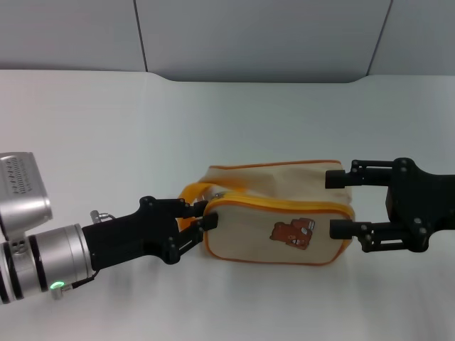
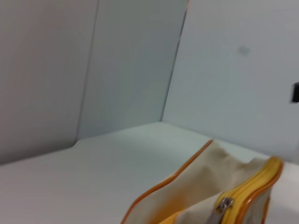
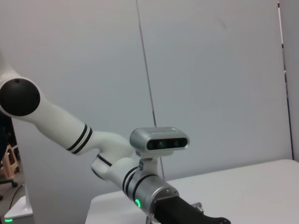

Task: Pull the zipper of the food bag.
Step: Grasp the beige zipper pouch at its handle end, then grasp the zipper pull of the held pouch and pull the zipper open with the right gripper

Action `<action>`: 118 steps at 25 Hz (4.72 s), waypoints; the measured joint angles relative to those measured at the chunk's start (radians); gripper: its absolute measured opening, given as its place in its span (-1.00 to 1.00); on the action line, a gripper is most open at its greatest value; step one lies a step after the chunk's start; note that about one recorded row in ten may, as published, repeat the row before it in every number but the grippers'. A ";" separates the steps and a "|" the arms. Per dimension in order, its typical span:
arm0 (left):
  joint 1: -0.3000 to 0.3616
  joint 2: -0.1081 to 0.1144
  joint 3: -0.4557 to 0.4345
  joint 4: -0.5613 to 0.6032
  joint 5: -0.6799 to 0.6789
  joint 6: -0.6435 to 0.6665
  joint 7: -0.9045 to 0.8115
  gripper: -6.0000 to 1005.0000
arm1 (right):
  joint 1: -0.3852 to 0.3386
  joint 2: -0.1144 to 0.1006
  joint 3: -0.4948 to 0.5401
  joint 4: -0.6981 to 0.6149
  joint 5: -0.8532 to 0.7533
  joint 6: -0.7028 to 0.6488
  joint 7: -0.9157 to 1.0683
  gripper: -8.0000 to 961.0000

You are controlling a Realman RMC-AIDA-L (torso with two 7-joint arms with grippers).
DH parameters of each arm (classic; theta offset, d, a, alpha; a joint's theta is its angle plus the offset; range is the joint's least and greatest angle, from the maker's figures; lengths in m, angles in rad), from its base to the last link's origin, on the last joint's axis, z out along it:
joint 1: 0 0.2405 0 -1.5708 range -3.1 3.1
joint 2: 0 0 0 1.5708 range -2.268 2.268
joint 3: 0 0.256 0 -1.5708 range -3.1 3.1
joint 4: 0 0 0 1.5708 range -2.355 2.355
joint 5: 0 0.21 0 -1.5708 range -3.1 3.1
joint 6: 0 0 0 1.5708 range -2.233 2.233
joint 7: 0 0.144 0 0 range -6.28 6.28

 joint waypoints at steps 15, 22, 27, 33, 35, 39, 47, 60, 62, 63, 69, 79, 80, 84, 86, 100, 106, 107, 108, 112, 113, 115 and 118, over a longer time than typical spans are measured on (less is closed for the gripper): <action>0.011 0.013 -0.006 0.017 -0.002 0.073 0.047 -0.82 | -0.002 0.020 0.076 -0.005 0.001 -0.006 -0.006 0.36; 0.022 0.053 -0.016 0.049 -0.006 0.171 0.041 -0.83 | -0.005 0.020 0.083 -0.009 0.001 -0.001 -0.022 0.33; 0.025 0.068 -0.027 0.097 -0.006 0.210 0.040 -0.84 | -0.013 0.033 0.088 -0.009 0.036 0.002 -0.099 0.31; 0.026 0.081 -0.028 0.165 -0.004 0.273 0.037 -0.86 | -0.031 0.071 0.094 -0.009 0.098 0.032 -0.304 0.28; 0.024 0.081 -0.028 0.180 0.000 0.292 0.037 -0.86 | -0.035 0.086 0.094 -0.002 0.124 0.055 -0.394 0.27; 0.015 0.080 -0.024 0.186 0.002 0.302 0.037 -0.86 | -0.028 0.097 0.084 0.057 0.177 0.091 -0.555 0.26; 0.004 0.071 -0.018 0.187 0.002 0.306 0.038 -0.87 | 0.047 0.100 0.081 0.226 0.214 0.183 -0.877 0.22; -0.007 0.059 -0.023 0.185 0.002 0.304 0.037 -0.87 | 0.120 0.103 0.042 0.368 0.210 0.262 -1.196 0.00; -0.008 0.058 -0.024 0.185 0.002 0.303 0.037 -0.87 | 0.130 0.103 0.035 0.374 0.206 0.269 -1.234 -0.12; -0.008 0.058 -0.024 0.185 0.002 0.303 0.037 -0.87 | 0.130 0.103 0.035 0.374 0.206 0.269 -1.234 -0.18; -0.009 0.059 -0.026 0.185 0.001 0.306 0.036 -0.87 | 0.149 0.103 -0.006 0.406 0.209 0.310 -1.320 -0.23; -0.014 0.058 -0.026 0.185 -0.001 0.302 0.035 -0.87 | 0.166 0.104 -0.005 0.483 0.211 0.315 -1.432 -0.23; -0.015 0.059 -0.026 0.185 -0.001 0.302 0.035 -0.87 | 0.167 0.104 -0.005 0.490 0.211 0.315 -1.440 -0.23; -0.015 0.063 -0.027 0.186 -0.003 0.303 0.029 -0.88 | 0.164 0.104 0.002 0.499 0.211 0.314 -1.455 -0.23; -0.015 0.065 -0.028 0.187 -0.003 0.305 0.027 -0.88 | 0.160 0.104 0.010 0.499 0.216 0.309 -1.456 -0.23; -0.012 0.068 -0.030 0.199 0.001 0.313 0.012 -0.88 | 0.176 0.104 -0.015 0.527 0.217 0.305 -1.484 -0.23; -0.009 0.071 -0.033 0.199 0.001 0.312 0.011 -0.88 | 0.174 0.104 -0.003 0.529 0.223 0.305 -1.483 -0.23; -0.008 0.072 -0.034 0.199 0.001 0.313 0.011 -0.88 | 0.173 0.104 0.001 0.527 0.224 0.304 -1.483 -0.23; -0.008 0.072 -0.034 0.199 0.001 0.313 0.011 -0.88 | 0.173 0.104 0.001 0.527 0.224 0.304 -1.483 -0.23; -0.006 0.073 -0.033 0.199 0.002 0.313 0.011 -0.88 | 0.175 0.104 0.005 0.522 0.225 0.304 -1.483 -0.23; -0.006 0.073 -0.033 0.199 0.002 0.313 0.011 -0.88 | 0.175 0.104 0.005 0.522 0.225 0.304 -1.483 -0.23; -0.006 0.074 -0.031 0.199 0.002 0.313 0.011 -0.88 | 0.181 0.104 -0.001 0.524 0.225 0.304 -1.482 -0.23; -0.007 0.074 -0.032 0.199 0.002 0.312 0.011 -0.88 | 0.191 0.104 -0.007 0.539 0.219 0.304 -1.481 -0.24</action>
